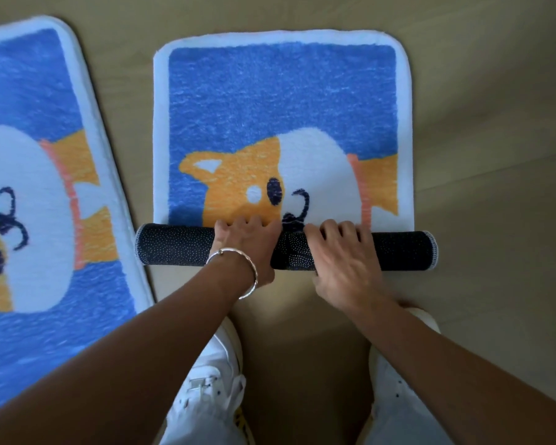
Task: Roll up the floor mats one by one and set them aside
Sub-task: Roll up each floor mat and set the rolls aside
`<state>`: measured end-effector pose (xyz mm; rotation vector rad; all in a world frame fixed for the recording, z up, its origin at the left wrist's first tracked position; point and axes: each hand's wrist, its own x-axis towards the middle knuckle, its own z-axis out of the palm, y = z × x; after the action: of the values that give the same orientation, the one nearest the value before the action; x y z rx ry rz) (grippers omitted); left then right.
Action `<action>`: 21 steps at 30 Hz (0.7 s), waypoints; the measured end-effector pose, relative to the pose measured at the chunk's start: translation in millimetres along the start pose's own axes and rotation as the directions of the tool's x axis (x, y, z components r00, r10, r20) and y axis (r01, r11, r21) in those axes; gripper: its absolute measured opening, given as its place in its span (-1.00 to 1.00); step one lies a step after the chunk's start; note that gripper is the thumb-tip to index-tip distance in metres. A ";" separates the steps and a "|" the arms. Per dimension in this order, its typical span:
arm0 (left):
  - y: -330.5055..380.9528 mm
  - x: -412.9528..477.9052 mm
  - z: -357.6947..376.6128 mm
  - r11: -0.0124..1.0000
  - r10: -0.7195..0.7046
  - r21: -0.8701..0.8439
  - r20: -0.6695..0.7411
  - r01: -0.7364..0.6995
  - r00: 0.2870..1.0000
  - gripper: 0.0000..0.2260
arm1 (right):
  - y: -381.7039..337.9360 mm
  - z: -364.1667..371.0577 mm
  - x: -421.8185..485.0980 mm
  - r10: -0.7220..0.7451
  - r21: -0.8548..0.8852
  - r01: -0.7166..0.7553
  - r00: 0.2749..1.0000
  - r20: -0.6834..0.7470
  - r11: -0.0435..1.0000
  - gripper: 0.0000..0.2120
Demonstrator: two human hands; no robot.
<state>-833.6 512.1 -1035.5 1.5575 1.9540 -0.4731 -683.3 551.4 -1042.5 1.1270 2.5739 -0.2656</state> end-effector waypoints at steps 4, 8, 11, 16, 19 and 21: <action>-6.3 -19.0 22.4 0.978 0.104 0.200 -0.265 -0.051 0.959 -0.39 | -3.0 -15.2 11.1 -0.042 0.055 0.035 0.992 0.118 0.998 -0.56; -5.2 -16.2 20.1 0.990 0.042 0.140 -0.266 -0.004 0.963 -0.50 | 0.2 -21.1 18.8 -0.058 0.099 0.039 0.979 0.196 0.994 -0.56; -3.6 -2.3 4.1 0.998 0.010 0.060 -0.097 -0.004 0.995 -0.56 | 0.0 -8.2 5.1 -0.020 0.009 0.020 0.999 0.034 1.000 -0.48; -8.0 -9.0 8.6 0.990 0.129 0.061 -0.040 -0.127 0.991 -0.51 | -0.3 1.5 -1.8 -0.013 0.018 0.013 0.999 0.037 1.000 -0.55; -10.5 -18.5 26.1 0.979 0.166 0.158 -0.248 -0.129 0.954 -0.39 | 0.3 -11.6 7.9 -0.035 0.102 0.024 0.993 0.109 0.995 -0.60; -8.4 -16.1 22.5 0.984 0.130 0.149 -0.215 -0.099 0.968 -0.43 | -0.6 -15.6 9.4 -0.017 0.109 0.000 0.987 0.158 0.994 -0.58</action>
<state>-834.4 484.2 -1043.0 1.8710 2.0181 -0.4063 -693.1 561.9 -1031.3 1.0847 2.4495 -0.4837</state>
